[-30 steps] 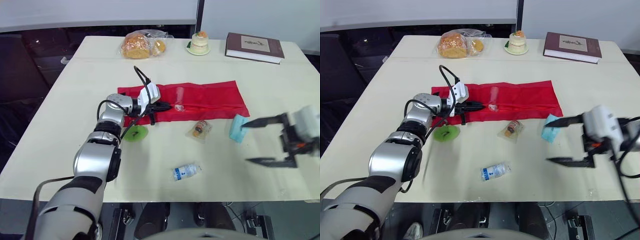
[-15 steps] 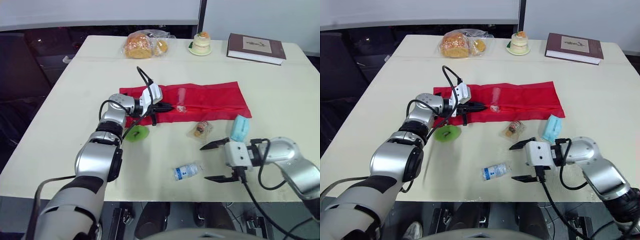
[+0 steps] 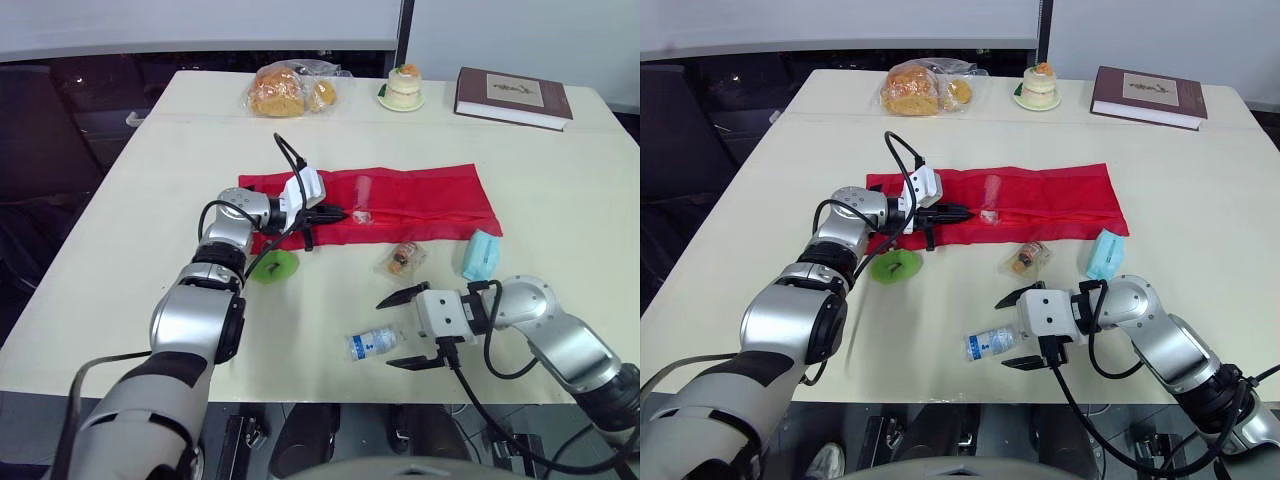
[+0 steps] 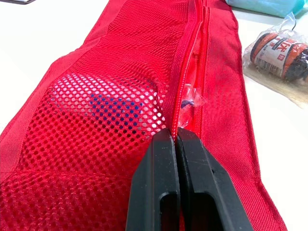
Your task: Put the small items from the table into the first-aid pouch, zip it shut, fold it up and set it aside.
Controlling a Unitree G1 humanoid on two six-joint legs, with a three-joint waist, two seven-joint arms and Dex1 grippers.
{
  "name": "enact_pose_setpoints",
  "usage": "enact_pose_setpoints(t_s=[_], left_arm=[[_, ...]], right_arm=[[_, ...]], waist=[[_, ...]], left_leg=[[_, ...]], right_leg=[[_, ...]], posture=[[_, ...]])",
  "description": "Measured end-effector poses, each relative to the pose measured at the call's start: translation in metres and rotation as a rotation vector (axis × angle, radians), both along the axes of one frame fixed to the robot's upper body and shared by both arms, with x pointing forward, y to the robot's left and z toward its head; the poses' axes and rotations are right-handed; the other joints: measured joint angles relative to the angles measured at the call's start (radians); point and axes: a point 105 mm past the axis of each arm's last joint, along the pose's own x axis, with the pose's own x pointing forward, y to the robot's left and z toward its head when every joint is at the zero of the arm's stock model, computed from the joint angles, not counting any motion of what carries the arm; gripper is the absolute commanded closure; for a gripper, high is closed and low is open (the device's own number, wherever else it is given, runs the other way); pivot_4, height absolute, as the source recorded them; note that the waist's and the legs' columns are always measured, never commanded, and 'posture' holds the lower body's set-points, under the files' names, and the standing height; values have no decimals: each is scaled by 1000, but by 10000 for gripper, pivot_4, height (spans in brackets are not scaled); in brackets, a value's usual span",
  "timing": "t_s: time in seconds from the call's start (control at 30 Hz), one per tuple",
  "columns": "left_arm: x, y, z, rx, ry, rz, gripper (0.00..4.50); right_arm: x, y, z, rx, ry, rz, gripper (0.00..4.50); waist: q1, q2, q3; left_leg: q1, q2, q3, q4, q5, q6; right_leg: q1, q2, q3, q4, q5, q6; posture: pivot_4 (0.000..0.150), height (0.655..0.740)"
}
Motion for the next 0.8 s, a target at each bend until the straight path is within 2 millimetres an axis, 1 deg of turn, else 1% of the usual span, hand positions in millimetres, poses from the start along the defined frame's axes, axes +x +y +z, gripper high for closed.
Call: enact_pose_setpoints(t_s=[0.03, 0.13, 0.17, 0.3, 0.47, 0.57, 0.67, 0.73, 0.8], left_arm=[[0, 0, 0, 0, 0, 0, 45000], [0, 0, 0, 0, 1, 1, 45000], [0, 0, -1, 0, 2, 1, 45000], [0, 0, -1, -1, 5, 4, 45000], [0, 0, -3, -3, 10, 9, 45000], [1, -1, -3, -4, 11, 12, 45000], [1, 0, -3, -3, 10, 12, 45000], [1, -1, -3, -4, 9, 12, 45000], [1, -1, -3, -4, 9, 12, 45000]], right_arm=[[0, 0, 0, -3, 2, -2, 7753], [-1, 0, -3, -15, 10, -3, 21055], [-1, 0, -4, -16, 11, -3, 24711], [0, 0, -4, -19, 12, -13, 44538], [-2, 1, -3, -15, 31, -24, 44538], [-5, 0, -3, -6, 71, -54, 44538], [-6, -4, 4, 63, 141, -173, 44538], [0, -7, 15, 139, 186, -295, 44538], [5, -9, 20, 174, 202, -360, 44538]], waist=[[0, 0, 0], [0, 0, 0], [0, 0, 0], [0, 0, 0], [0, 0, 0], [0, 0, 0], [0, 0, 0], [0, 0, 0], [0, 0, 0]], left_leg=[[0, 0, 0, 0, 0, 0], [0, 0, 0, 0, 0, 0], [0, 0, 0, 0, 0, 0], [0, 0, 0, 0, 0, 0], [0, 0, 0, 0, 0, 0], [0, 0, 0, 0, 0, 1], [0, 0, 0, 0, 0, 1], [0, 0, 0, 0, -1, 1], [0, 0, -1, 0, -1, 1]], right_leg=[[0, 0, 0, 0, 0, 0], [0, 0, 0, 0, 0, 0], [0, 0, 0, 0, 0, 0], [0, 0, 0, 0, 0, 0], [0, 0, 0, 0, 0, 0], [0, 0, 0, 0, 0, 0], [0, 0, 0, 0, 0, 0], [0, 0, 0, 0, 0, 0], [0, 0, 0, 1, 0, 0]], posture=[[1500, 7289], [1500, 7289], [1500, 7289], [1500, 7289], [1500, 7289], [1500, 7289], [1500, 7289], [1500, 7289], [1500, 7289]])
